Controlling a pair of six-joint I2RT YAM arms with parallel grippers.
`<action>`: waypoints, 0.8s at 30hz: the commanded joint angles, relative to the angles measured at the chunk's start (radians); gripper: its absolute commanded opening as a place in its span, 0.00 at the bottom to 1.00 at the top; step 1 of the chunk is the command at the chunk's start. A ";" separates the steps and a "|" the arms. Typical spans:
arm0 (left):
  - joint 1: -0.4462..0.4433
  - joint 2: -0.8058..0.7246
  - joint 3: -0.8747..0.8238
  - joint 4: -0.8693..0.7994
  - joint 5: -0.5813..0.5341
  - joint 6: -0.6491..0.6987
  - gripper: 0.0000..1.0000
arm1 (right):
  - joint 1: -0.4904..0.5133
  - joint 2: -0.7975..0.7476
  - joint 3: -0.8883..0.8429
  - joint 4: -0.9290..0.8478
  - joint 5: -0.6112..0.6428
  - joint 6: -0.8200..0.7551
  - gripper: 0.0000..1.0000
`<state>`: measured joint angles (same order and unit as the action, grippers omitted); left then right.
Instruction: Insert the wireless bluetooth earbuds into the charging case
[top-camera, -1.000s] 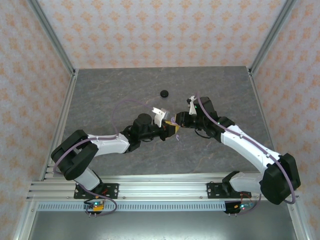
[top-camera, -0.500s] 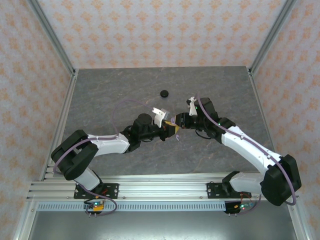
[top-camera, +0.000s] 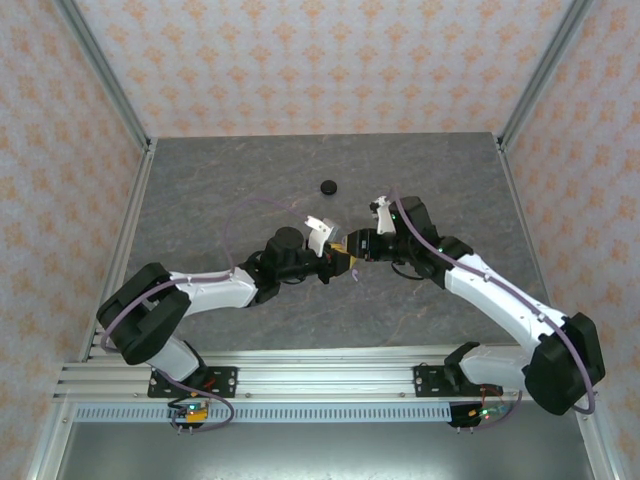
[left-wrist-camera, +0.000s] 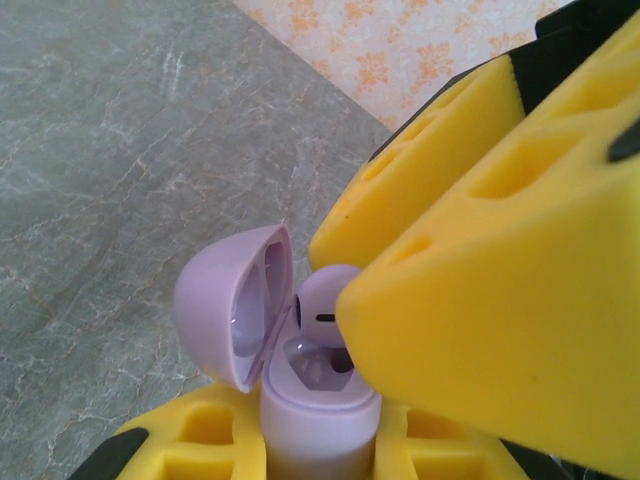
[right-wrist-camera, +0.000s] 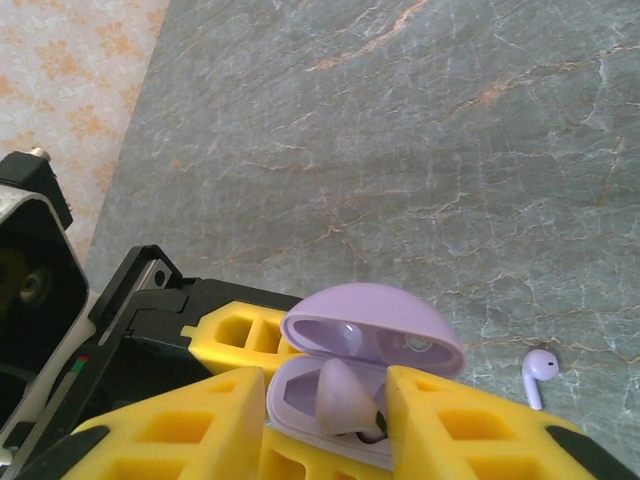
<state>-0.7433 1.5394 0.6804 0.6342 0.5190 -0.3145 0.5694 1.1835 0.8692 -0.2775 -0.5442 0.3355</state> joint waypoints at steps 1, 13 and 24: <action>-0.010 -0.056 0.031 -0.003 -0.004 0.066 0.04 | 0.011 -0.026 0.011 -0.036 -0.018 -0.016 0.42; -0.013 -0.096 0.030 -0.089 -0.037 0.145 0.04 | 0.015 -0.046 0.053 -0.114 0.021 -0.045 0.50; -0.013 -0.123 0.024 -0.101 -0.055 0.158 0.04 | 0.015 -0.047 0.054 -0.146 0.064 -0.051 0.50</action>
<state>-0.7528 1.4582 0.6804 0.5201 0.4870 -0.1814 0.5781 1.1561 0.8906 -0.3908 -0.5198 0.3035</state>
